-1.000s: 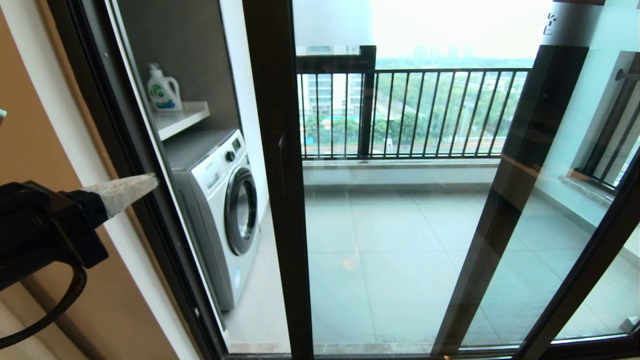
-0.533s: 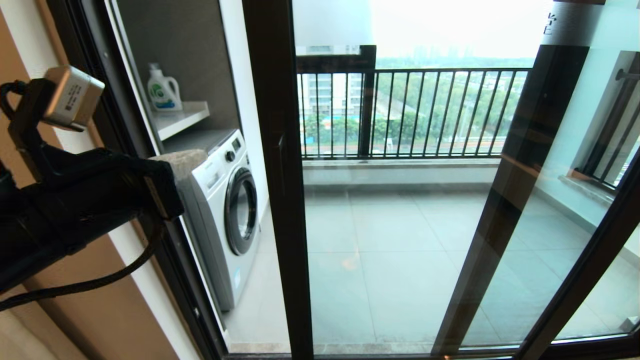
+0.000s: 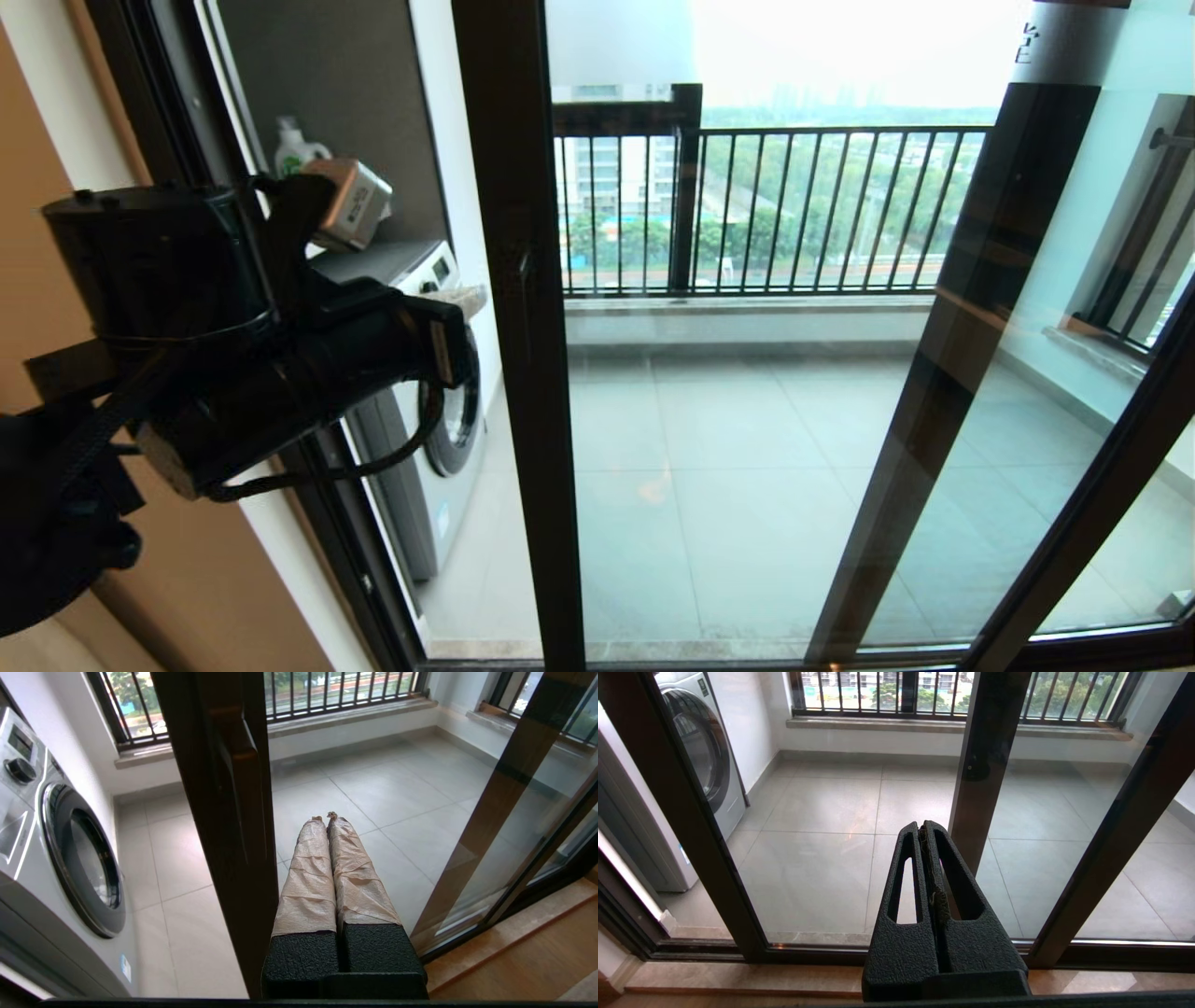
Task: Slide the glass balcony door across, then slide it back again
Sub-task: Close the slid door
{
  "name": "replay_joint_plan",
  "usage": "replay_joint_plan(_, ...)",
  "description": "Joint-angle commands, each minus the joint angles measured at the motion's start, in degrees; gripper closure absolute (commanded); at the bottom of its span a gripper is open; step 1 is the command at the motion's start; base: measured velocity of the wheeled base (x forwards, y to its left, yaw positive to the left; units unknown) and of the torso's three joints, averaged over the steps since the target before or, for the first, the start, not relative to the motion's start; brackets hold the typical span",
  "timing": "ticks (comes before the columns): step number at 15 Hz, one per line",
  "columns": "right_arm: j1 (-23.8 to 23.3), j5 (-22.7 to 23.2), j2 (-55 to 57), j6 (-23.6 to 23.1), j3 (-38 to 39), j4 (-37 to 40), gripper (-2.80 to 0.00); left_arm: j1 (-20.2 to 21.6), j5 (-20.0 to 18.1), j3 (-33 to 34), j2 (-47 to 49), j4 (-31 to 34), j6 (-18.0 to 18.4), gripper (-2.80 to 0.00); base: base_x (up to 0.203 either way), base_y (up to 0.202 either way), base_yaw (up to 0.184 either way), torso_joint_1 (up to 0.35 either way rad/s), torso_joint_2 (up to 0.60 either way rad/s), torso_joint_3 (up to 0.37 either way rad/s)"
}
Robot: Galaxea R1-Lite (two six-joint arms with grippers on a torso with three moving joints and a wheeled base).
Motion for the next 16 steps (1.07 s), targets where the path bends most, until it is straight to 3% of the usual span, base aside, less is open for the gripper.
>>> replay_joint_plan(1, 0.0, 0.0, 0.0, 0.0, 0.2, 0.0, 0.00, -0.7, 0.1, -2.4, 4.8, -0.3, 0.1, 0.00, 0.000, 0.000, 0.000, 0.000, 0.00, 0.000)
replay_joint_plan(5, 0.0, 0.0, 0.0, 0.0, 0.2, 0.0, 0.00, -3.1, 4.0, -7.9, 10.0, -0.4, 1.7, 0.00, 0.000, 0.000, 0.000, 0.000, 0.00, 0.000)
replay_joint_plan(10, 0.0, 0.0, 0.0, 0.0, 0.2, 0.0, 0.00, -6.7, 5.9, -14.7, 17.1, -0.4, 1.8, 0.00, 0.000, 0.000, 0.000, 0.000, 0.00, 0.000)
replay_joint_plan(14, 0.0, 0.0, 0.0, 0.0, 0.2, 0.0, 0.00, -8.4, 15.2, -22.6, 23.5, -0.4, 1.7, 0.00, 0.000, 0.000, 0.000, 0.000, 0.00, 0.000)
replay_joint_plan(16, 0.0, 0.0, 0.0, 0.0, 0.2, 0.0, 0.00, -8.3, 16.0, -22.5, 24.0, -0.4, 1.7, 0.00, 0.000, 0.000, 0.000, 0.000, 0.00, 0.000)
